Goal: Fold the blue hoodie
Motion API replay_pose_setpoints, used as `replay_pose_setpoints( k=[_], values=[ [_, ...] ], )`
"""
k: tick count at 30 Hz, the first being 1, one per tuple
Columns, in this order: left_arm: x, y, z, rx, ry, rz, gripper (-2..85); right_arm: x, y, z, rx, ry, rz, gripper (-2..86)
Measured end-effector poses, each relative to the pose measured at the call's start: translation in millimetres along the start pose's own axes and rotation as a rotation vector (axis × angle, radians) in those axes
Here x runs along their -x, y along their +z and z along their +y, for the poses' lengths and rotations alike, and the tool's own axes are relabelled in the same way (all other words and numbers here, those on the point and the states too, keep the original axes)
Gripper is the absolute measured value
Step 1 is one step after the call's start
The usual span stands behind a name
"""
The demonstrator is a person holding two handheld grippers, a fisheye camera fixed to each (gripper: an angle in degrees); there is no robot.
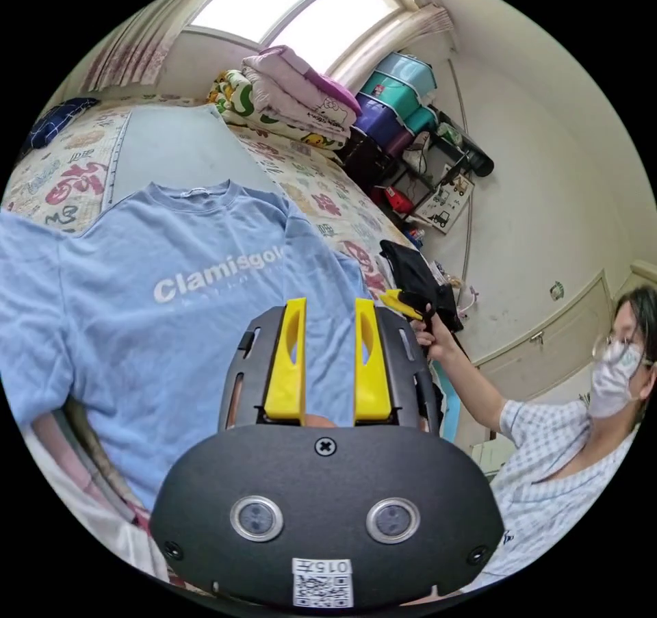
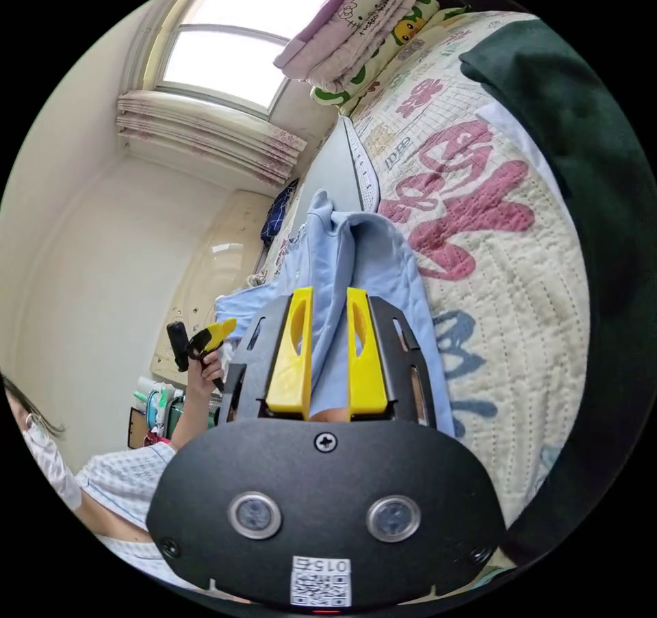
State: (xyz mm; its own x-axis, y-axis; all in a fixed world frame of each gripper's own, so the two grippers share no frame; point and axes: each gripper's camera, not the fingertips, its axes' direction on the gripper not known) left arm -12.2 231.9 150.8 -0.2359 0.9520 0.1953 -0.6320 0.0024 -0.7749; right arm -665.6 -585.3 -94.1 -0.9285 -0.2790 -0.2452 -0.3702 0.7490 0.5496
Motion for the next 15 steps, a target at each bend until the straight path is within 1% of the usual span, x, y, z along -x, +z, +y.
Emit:
replay_pose_setpoints(
  k=[2, 3, 4, 5, 7, 10, 12, 14, 15],
  values=[
    [22, 57, -66, -0.008, -0.101, 0.030, 11.5, 10, 22, -38, 0.008, 0.011, 0.022, 10.1],
    [25, 70, -80, -0.013, -0.117, 0.034, 11.6, 11, 27, -47, 0.006, 0.019, 0.025, 10.2],
    [24, 93, -107, -0.022, -0.118, -0.001, 12.5, 15, 36, -64, 0.003, 0.032, 0.031, 10.6],
    [19, 113, -129, -0.024, -0.104, -0.088, 13.5, 20, 46, -80, 0.001, 0.034, 0.046, 10.6],
    [16, 144, -155, -0.008, -0.112, -0.189, 15.0, 27, 64, -101, 0.031, 0.029, 0.078, 10.3],
    [30, 191, -179, 0.067, -0.203, -0.161, 15.3, 32, 90, -126, 0.092, 0.070, 0.121, 6.4],
    [35, 211, -183, 0.080, -0.231, -0.143, 11.8, 31, 90, -133, 0.069, 0.096, 0.112, 4.3],
    [34, 218, -193, 0.063, -0.246, -0.111, 5.2, 27, 82, -135, 0.020, 0.122, 0.100, 3.1],
    [32, 217, -196, 0.045, -0.239, -0.114, 4.8, 25, 80, -134, 0.002, 0.132, 0.090, 2.9]
  ],
)
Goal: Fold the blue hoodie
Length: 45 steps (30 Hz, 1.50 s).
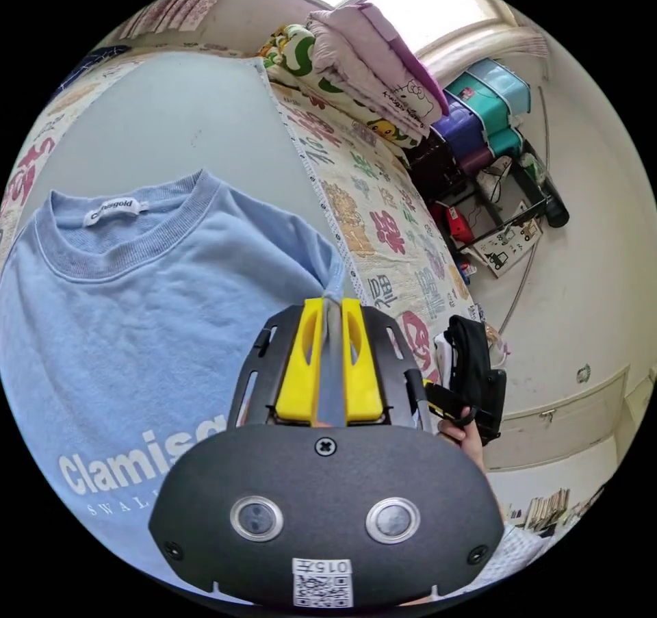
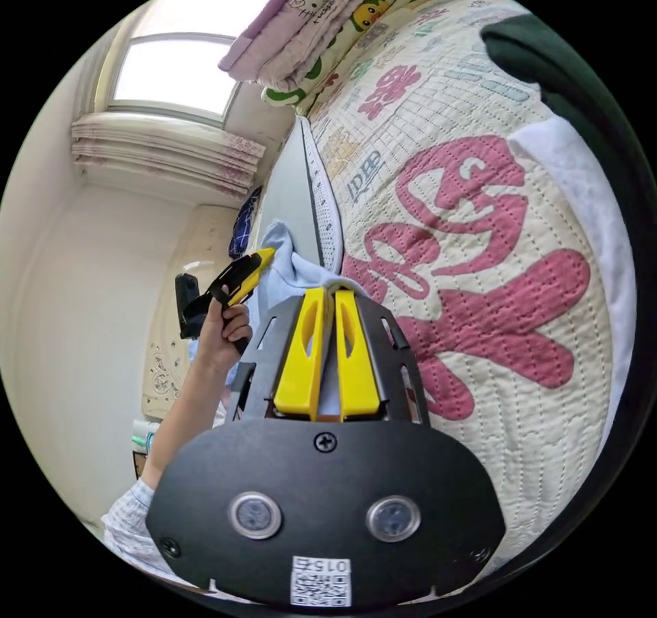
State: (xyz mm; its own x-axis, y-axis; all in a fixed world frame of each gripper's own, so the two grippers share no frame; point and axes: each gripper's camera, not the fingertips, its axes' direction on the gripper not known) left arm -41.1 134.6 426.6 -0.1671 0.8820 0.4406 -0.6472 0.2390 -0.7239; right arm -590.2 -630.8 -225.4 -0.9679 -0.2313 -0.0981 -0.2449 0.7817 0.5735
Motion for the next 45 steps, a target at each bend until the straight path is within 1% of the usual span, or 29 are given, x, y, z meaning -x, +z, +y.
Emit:
replay_pose_setpoints(
  k=[1, 3, 6, 8, 9, 11, 13, 15, 18, 21, 23, 24, 26, 27, 28, 29, 30, 31, 32, 33, 34, 35, 38, 39, 40, 42, 43, 44, 45],
  values=[
    [-8, -5, -5, -0.044, 0.028, -0.015, 4.0, -6, -4, 1, -0.033, 0.027, -0.037, 2.6],
    [-24, -6, -14, -0.064, 0.070, -0.049, 3.4, -18, -4, 2, -0.067, 0.085, -0.097, 2.1],
    [-55, 4, -23, -0.075, 0.135, -0.155, 3.2, -29, 10, 6, -0.102, 0.143, -0.080, 1.8],
    [-65, 11, -25, -0.107, 0.141, -0.248, 3.6, -38, 27, 12, -0.113, 0.159, -0.069, 1.6],
    [-64, 13, -25, -0.104, 0.135, -0.251, 3.7, -41, 30, 14, -0.116, 0.167, -0.080, 1.5],
    [-53, 27, -27, -0.036, 0.111, -0.260, 4.1, -54, 42, 24, -0.127, 0.192, -0.126, 1.4],
    [-48, 26, -25, -0.038, 0.112, -0.243, 4.6, -58, 51, 31, -0.130, 0.190, -0.129, 1.3],
    [-42, 14, -23, -0.069, 0.092, -0.233, 5.4, -64, 61, 41, -0.133, 0.188, -0.138, 1.2],
    [-37, -30, -11, -0.146, 0.116, -0.354, 5.4, -80, 75, 66, -0.148, 0.175, -0.197, 0.9],
    [-18, -86, 16, -0.131, 0.179, -0.312, 5.7, -81, 71, 113, -0.233, 0.132, -0.124, 0.1],
    [-15, -140, 71, -0.145, 0.273, -0.305, 6.1, -75, 56, 162, -0.313, 0.042, -0.082, -0.2],
    [-18, -153, 90, -0.156, 0.305, -0.307, 6.3, -73, 52, 176, -0.331, -0.001, -0.084, -0.3],
    [-29, -199, 177, -0.145, 0.434, -0.271, 7.4, -47, 38, 241, -0.382, -0.224, -0.030, -0.4],
    [-30, -208, 199, -0.129, 0.451, -0.250, 7.7, -37, 37, 260, -0.388, -0.296, 0.009, -0.4],
    [-27, -227, 242, -0.095, 0.456, -0.205, 8.6, -14, 39, 301, -0.388, -0.440, 0.114, -0.4],
    [-18, -247, 284, -0.082, 0.418, -0.171, 9.5, 6, 46, 346, -0.389, -0.572, 0.224, -0.4],
    [-12, -256, 305, -0.084, 0.391, -0.156, 9.7, 14, 51, 369, -0.398, -0.622, 0.267, -0.4],
    [2, -273, 344, -0.084, 0.341, -0.129, 10.1, 24, 62, 414, -0.423, -0.701, 0.311, -0.3],
    [16, -289, 381, -0.097, 0.283, -0.127, 10.1, 30, 77, 455, -0.423, -0.770, 0.297, -0.3],
    [24, -297, 398, -0.114, 0.249, -0.130, 10.2, 31, 86, 472, -0.403, -0.798, 0.274, -0.3],
    [38, -309, 430, -0.149, 0.179, -0.129, 10.0, 33, 109, 500, -0.320, -0.824, 0.211, -0.2],
    [49, -317, 457, -0.182, 0.120, -0.109, 9.9, 32, 134, 519, -0.220, -0.795, 0.156, 0.1],
    [60, -315, 497, -0.224, 0.036, -0.056, 9.6, 37, 198, 561, -0.043, -0.750, 0.082, 0.3],
    [60, -312, 500, -0.219, 0.033, -0.045, 9.6, 40, 208, 569, -0.029, -0.748, 0.083, 0.3],
    [53, -304, 502, -0.195, 0.052, -0.041, 9.4, 46, 229, 582, -0.006, -0.738, 0.104, 0.2],
    [41, -291, 500, -0.141, 0.080, -0.104, 8.5, 55, 266, 594, 0.096, -0.735, 0.172, 0.1],
    [32, -282, 499, -0.103, 0.108, -0.169, 7.8, 59, 295, 597, 0.212, -0.725, 0.248, 0.0],
    [25, -274, 499, -0.078, 0.137, -0.231, 7.2, 60, 321, 599, 0.289, -0.683, 0.336, -0.2],
    [21, -274, 501, -0.086, 0.156, -0.248, 7.0, 62, 327, 601, 0.272, -0.666, 0.353, -0.3]
  ],
)
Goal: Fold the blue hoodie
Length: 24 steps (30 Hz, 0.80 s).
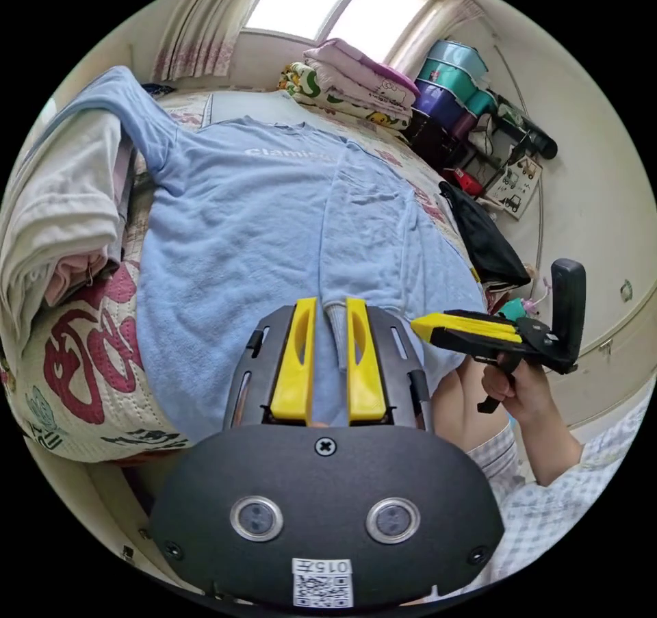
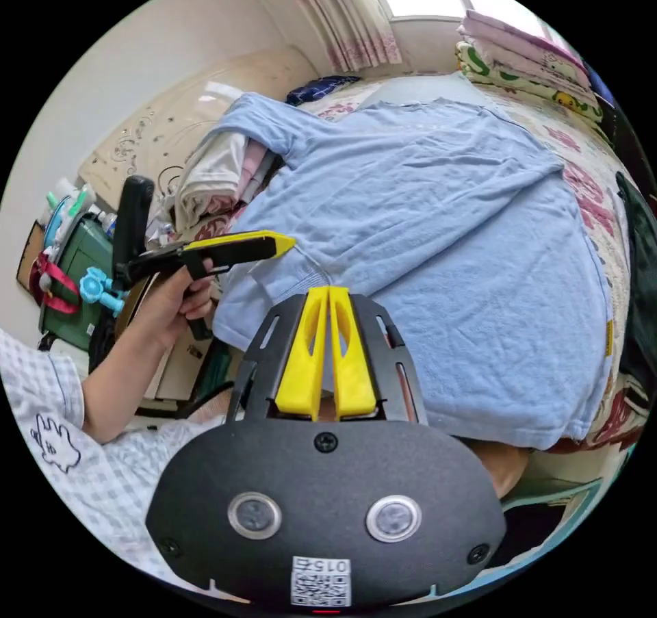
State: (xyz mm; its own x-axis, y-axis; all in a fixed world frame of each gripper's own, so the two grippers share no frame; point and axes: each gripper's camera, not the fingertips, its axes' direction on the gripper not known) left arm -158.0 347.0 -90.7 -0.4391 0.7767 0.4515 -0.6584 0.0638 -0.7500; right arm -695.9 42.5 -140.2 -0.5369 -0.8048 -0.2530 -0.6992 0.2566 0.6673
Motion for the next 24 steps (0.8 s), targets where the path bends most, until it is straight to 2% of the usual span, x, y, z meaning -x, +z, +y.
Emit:
replay_pose_setpoints(
  k=[3, 6, 11, 14, 18, 22, 24],
  values=[
    [-5, -3, 4, 0.000, 0.004, 0.005, 6.0, 12, 16, -5, -0.011, 0.110, 0.027, 0.0],
    [2, -13, 8, 0.022, -0.084, 0.045, 4.9, 19, 32, -12, 0.007, 0.297, 0.010, 1.3],
    [-16, -56, 22, -0.130, -0.153, 0.001, 0.5, 92, 73, -31, -0.011, 0.220, 0.280, 8.7],
    [-42, -69, 18, -0.165, -0.177, -0.056, 0.0, 127, 102, -52, 0.033, 0.231, 0.363, 10.1],
    [-86, -64, 11, -0.156, -0.129, -0.162, -0.3, 151, 134, -74, 0.042, 0.228, 0.390, 10.9],
    [-98, -49, 4, -0.069, -0.232, -0.373, -0.6, 151, 173, -89, 0.079, 0.247, 0.392, 11.3],
    [-102, -37, 0, 0.014, -0.217, -0.360, -0.7, 148, 186, -92, 0.084, 0.255, 0.391, 11.3]
  ],
)
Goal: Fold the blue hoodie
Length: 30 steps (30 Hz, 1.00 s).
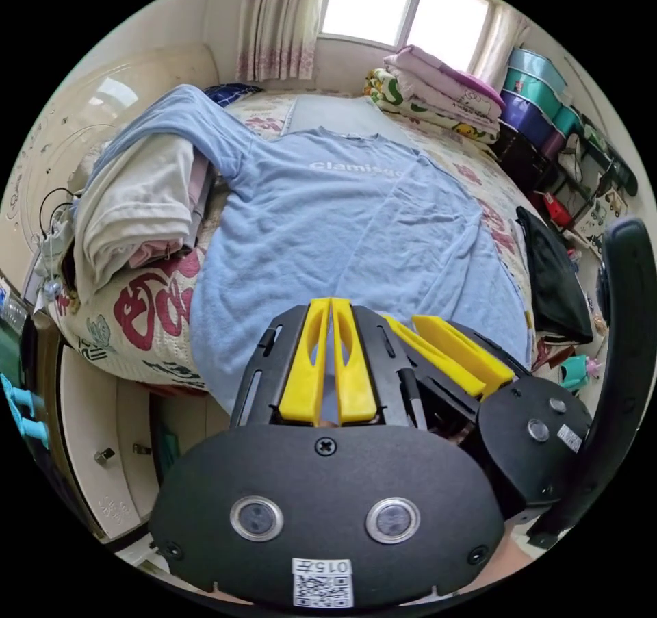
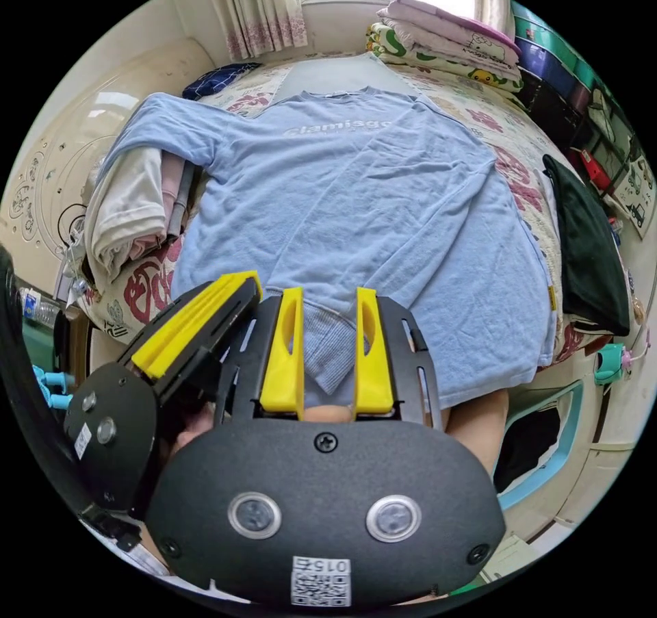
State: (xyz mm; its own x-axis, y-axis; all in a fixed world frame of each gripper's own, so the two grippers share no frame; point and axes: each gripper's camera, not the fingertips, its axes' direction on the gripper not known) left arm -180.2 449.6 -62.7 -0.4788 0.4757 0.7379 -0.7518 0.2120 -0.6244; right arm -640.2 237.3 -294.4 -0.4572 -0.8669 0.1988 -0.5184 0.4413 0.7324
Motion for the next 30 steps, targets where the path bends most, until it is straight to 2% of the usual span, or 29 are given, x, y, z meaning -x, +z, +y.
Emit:
replay_pose_setpoints(
  k=[2, 6, 12, 16, 23, 30],
  values=[
    [-7, 7, 5, 0.059, -0.047, 0.014, -0.5, 5, 16, -4, 0.009, 0.006, 0.006, 11.2],
    [-13, 6, 13, 0.031, -0.070, -0.046, -0.4, 11, 42, -11, 0.020, 0.012, 0.004, 11.0],
    [-5, 14, 29, 0.003, -0.127, 0.018, -0.1, 25, 78, -15, -0.018, -0.009, 0.033, 10.3],
    [3, 24, 49, -0.072, -0.236, 0.089, 0.4, 20, 98, -9, -0.107, 0.109, 0.018, 8.3],
    [7, 41, 79, -0.266, -0.202, 0.246, 3.5, 14, 128, -4, -0.173, 0.162, -0.003, 6.2],
    [9, 45, 91, -0.283, -0.171, 0.250, 6.2, 8, 148, -5, -0.202, 0.192, -0.004, 5.9]
  ],
)
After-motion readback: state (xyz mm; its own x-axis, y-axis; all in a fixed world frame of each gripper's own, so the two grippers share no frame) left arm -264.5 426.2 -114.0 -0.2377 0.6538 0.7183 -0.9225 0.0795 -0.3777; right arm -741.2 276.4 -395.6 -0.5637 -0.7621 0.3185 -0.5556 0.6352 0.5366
